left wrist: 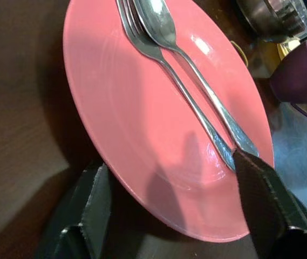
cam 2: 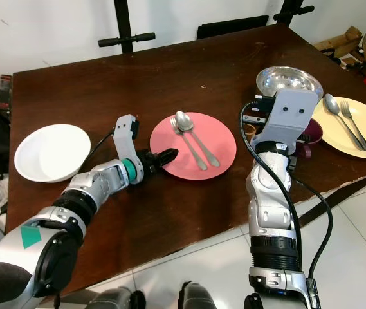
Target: Setting the table
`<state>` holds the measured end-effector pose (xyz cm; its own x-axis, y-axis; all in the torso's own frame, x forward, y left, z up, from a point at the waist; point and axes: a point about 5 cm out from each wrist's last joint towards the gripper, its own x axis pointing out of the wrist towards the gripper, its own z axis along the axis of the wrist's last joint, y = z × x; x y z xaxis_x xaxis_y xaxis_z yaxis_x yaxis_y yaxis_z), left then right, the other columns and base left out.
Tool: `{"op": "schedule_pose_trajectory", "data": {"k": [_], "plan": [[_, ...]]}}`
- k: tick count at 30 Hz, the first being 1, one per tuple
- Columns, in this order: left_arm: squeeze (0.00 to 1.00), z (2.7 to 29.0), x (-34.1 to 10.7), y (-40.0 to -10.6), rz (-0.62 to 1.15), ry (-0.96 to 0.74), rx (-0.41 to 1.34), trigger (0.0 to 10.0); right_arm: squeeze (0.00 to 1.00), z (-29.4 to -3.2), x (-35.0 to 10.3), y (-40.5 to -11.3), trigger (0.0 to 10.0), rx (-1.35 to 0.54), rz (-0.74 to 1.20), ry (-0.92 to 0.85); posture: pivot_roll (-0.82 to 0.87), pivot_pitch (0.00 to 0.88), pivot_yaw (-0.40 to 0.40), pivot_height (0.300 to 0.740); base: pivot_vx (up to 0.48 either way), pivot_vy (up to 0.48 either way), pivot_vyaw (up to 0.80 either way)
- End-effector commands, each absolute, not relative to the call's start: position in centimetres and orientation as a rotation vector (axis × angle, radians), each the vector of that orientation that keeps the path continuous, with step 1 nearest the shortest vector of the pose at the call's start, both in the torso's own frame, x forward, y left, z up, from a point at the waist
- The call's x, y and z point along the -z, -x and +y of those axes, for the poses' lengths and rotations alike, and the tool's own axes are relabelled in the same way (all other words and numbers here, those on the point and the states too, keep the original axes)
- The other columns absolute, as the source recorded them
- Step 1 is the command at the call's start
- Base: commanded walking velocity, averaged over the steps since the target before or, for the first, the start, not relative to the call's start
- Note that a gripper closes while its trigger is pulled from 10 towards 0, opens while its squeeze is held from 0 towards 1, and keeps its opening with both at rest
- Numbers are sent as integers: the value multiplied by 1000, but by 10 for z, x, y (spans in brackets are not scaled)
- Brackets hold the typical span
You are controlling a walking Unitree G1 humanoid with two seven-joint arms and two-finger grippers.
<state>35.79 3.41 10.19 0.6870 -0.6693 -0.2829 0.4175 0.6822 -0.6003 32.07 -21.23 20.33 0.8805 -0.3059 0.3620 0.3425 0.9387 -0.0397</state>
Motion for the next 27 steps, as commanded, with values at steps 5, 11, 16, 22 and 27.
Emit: {"op": "schedule_pose_trajectory", "data": {"k": [5, 11, 16, 22, 27], "plan": [[0, 37, -95, -355, 532, 588, 640, 0, 0, -212, -200, -318, 10000, 339, -342, 99, 35, 39, 95, 740, 0, 0, 0], [0, 51, -99, -359, 491, 640, 621, 0, 0, -210, -198, -319, 10000, 330, -337, 93, 42, 39, 91, 740, 0, 0, 0], [0, 62, -106, -364, 448, 673, 614, 0, 0, -209, -196, -320, 10000, 322, -327, 79, 48, 40, 91, 740, 0, 0, 0], [0, 91, -127, -371, 355, 688, 633, 10000, 0, -205, -191, -319, 10000, 307, -313, 60, 67, 44, 97, 740, 0, 0, 0], [0, 110, -143, -370, 286, 672, 665, 10000, 0, -202, -189, -319, 10000, 291, -307, 54, 76, 47, 97, 740, 0, 0, 0]]}}
